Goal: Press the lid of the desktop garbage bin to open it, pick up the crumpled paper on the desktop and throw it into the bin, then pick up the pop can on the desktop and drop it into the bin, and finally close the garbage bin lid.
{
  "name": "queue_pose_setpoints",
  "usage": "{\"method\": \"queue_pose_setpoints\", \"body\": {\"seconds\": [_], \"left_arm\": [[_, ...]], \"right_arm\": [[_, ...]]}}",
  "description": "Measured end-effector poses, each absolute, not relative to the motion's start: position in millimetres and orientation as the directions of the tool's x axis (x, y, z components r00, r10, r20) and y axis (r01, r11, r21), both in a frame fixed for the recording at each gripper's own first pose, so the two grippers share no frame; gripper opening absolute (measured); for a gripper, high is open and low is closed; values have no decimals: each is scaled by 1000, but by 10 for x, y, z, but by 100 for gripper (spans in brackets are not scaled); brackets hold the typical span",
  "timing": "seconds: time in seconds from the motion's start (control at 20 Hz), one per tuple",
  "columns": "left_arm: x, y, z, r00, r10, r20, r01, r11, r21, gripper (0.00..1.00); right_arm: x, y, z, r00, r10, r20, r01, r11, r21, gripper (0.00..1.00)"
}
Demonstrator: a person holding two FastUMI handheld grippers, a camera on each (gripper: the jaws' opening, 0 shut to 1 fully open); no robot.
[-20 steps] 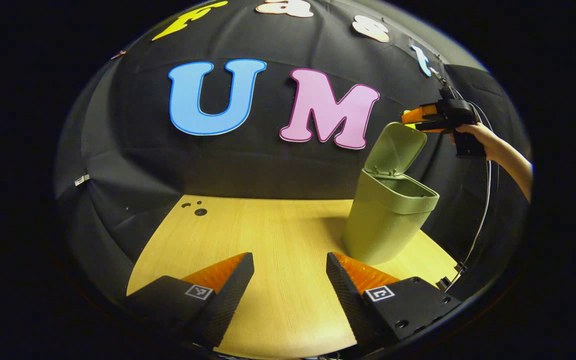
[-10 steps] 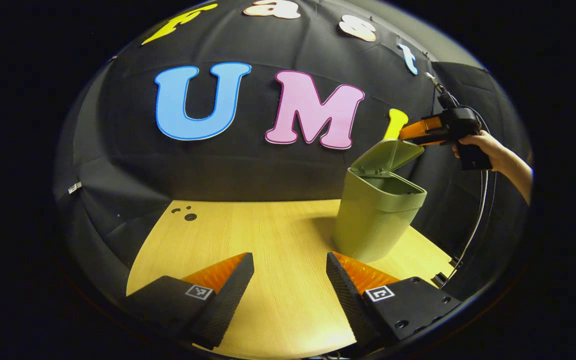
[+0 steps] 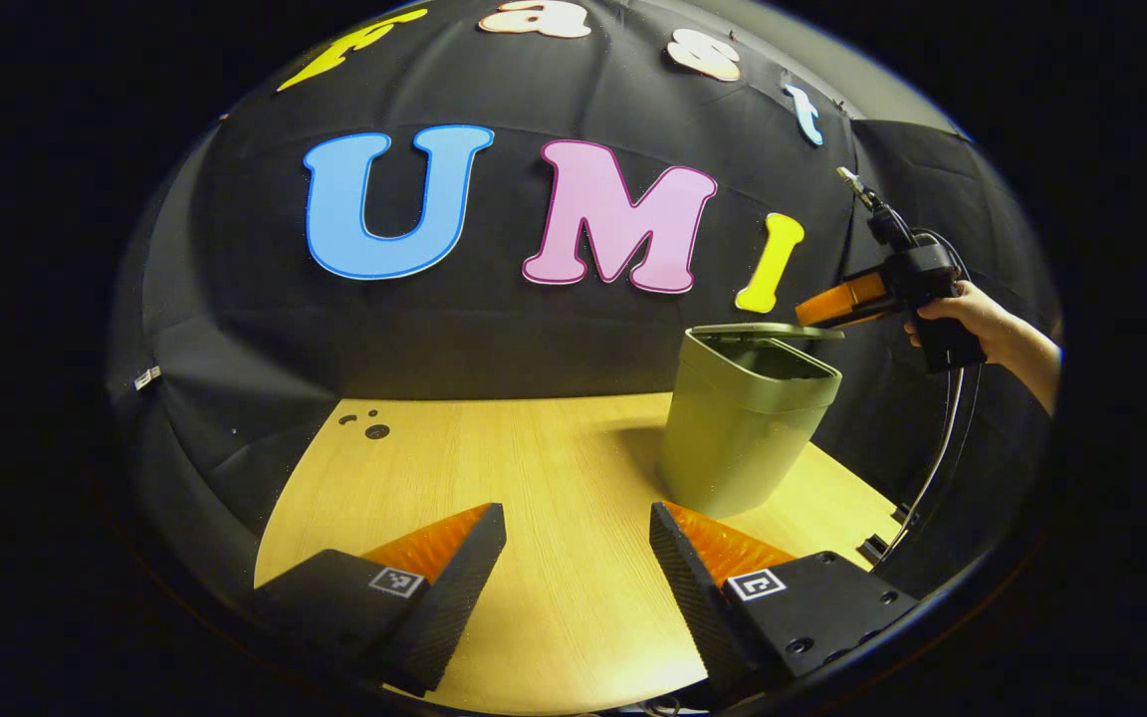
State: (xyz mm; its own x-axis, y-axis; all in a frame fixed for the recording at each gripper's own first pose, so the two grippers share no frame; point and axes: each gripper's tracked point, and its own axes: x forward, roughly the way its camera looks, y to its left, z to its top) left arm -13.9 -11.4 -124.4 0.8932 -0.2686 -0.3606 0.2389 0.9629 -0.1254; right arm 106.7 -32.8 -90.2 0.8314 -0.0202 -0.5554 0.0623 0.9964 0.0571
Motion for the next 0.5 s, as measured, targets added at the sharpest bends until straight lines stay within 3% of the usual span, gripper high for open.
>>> {"method": "queue_pose_setpoints", "body": {"seconds": [0.5], "left_arm": [[-168,-46,-1319,891,-265,-368,228,963,-143,95]], "right_arm": [[1012,-288,-1321,761,-19,-649,46,999,26,98]]}}
